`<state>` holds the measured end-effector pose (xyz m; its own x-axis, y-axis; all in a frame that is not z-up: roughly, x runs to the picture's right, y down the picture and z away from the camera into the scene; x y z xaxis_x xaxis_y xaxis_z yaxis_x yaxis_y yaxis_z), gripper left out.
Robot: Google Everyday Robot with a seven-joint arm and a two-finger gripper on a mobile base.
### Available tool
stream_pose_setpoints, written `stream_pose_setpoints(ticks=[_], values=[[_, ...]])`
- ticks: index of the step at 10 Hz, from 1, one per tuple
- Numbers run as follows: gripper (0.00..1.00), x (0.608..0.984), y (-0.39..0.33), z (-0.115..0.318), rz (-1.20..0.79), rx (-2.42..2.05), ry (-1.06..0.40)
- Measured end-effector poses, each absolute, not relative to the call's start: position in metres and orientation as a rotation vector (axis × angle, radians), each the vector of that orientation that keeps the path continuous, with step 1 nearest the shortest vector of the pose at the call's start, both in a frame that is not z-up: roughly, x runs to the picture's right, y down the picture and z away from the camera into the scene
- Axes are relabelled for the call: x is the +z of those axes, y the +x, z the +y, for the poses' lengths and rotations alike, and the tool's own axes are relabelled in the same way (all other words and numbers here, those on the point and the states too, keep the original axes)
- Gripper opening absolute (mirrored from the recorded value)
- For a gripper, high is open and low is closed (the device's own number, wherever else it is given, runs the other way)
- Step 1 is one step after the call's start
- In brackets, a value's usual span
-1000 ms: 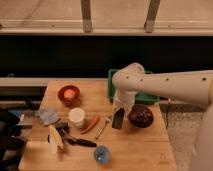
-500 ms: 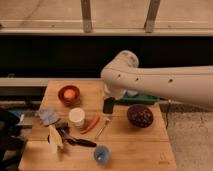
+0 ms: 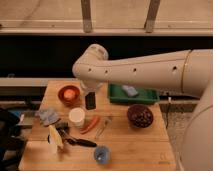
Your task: Place eraser in paper cup
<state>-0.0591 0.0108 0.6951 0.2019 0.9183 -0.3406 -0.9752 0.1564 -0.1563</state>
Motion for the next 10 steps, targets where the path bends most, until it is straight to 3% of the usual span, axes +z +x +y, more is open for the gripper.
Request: stream_pose_setpoints(ticks=[6, 10], values=[[0.05, 0.704, -0.059, 0.023, 0.198, 1.36, -0.408], [0.05, 0.724, -0.109, 0.037, 0.192, 1.274, -0.471]])
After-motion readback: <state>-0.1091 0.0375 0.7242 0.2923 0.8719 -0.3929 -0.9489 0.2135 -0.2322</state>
